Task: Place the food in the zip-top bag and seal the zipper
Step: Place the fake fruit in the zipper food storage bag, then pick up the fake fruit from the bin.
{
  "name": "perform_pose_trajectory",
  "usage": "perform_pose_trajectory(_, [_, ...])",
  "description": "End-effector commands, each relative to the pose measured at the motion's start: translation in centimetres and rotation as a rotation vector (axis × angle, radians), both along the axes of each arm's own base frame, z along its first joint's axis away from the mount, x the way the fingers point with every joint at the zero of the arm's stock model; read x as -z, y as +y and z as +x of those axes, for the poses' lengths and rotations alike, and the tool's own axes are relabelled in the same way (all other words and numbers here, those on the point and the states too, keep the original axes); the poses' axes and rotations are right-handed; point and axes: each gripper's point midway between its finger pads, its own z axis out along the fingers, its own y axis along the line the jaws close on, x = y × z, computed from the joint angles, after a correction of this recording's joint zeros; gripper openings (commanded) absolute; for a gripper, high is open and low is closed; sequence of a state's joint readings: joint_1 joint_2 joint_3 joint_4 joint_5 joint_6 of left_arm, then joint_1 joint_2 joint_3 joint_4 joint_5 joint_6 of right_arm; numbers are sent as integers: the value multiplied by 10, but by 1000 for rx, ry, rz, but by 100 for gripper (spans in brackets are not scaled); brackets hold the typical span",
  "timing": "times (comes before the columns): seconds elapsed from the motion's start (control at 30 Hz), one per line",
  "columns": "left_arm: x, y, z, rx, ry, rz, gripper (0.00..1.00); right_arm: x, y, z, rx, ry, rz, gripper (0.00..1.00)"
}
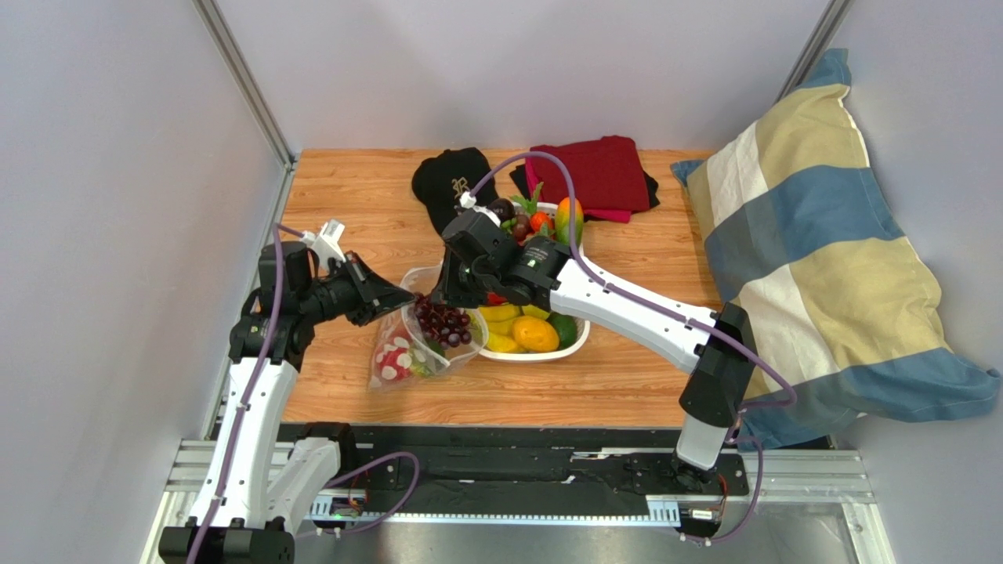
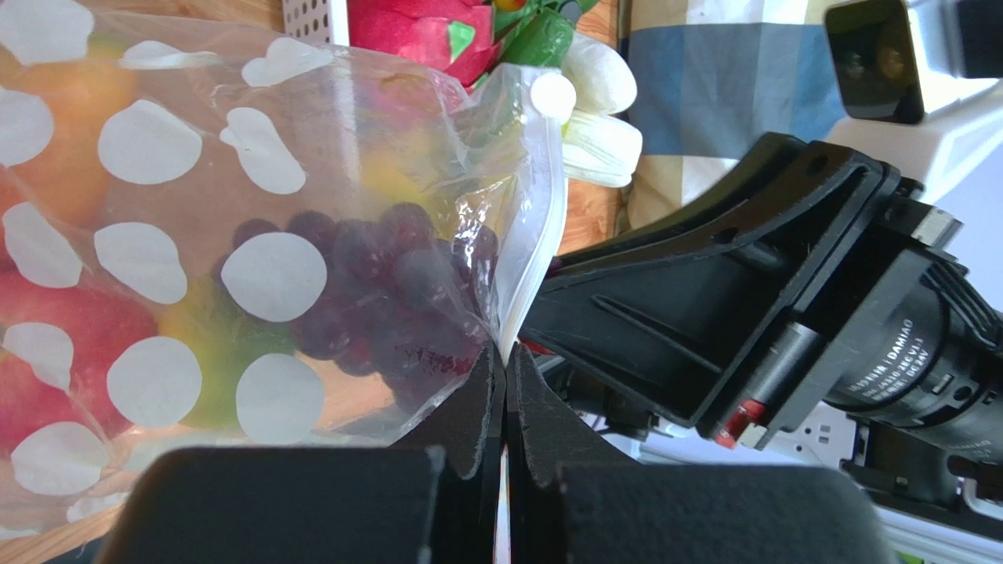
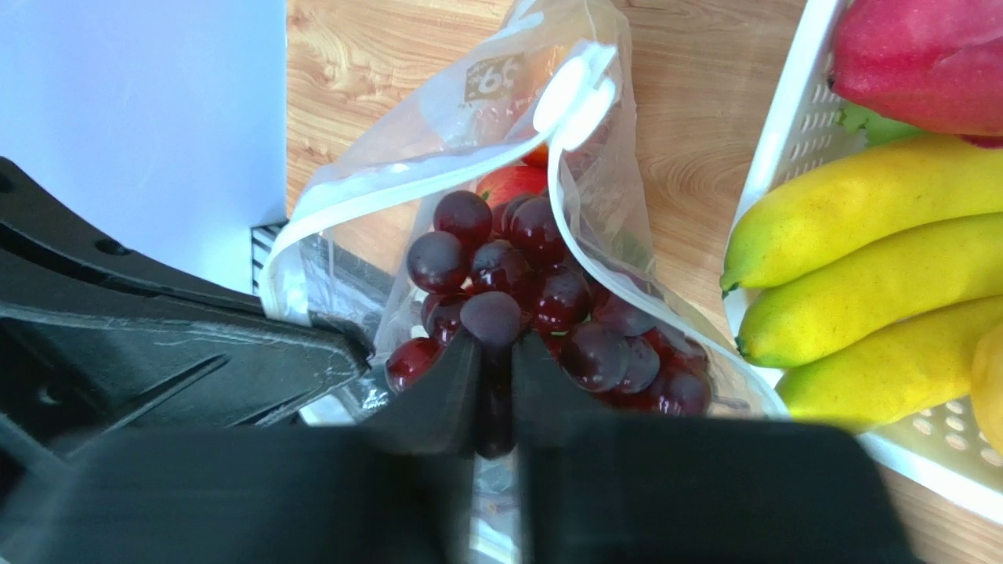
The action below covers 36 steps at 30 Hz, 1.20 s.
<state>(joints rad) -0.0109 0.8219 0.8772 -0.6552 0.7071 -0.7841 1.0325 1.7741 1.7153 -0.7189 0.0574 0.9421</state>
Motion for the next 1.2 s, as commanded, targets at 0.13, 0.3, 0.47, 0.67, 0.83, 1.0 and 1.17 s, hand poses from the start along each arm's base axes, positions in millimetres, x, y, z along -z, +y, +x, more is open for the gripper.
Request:
perform_pose_trajectory(0.13, [-21,-7,-3,37,-58,-58,0,-57,16,-8,-278,-212,131,35])
perform_pose_trajectory(0.3, [-28,-7,-3,30,-70,-62,0,-71,-23,-8,-377,-312,110,68])
perform_pose_trajectory(0.47, [-29,-6,0,21,-67,-65,0,-82,-67,13,-431,-439,36,81])
perform_pose_trajectory(0.67, [-25,-5,5,11,-53,-62,0,-38,-137,52,-418,-507,-254,81])
perform_pose_trajectory(0.83, [-26,-4,8,-1,-62,-51,0,6,-172,68,-358,-394,-357,79])
perform_pose_trajectory(1.0, [-25,-3,7,-5,-59,-49,0,42,-173,50,-402,-284,-339,78])
perform_pose_trajectory(1.17, [-25,-2,5,-7,-65,-40,0,58,-162,13,-633,-277,-295,82])
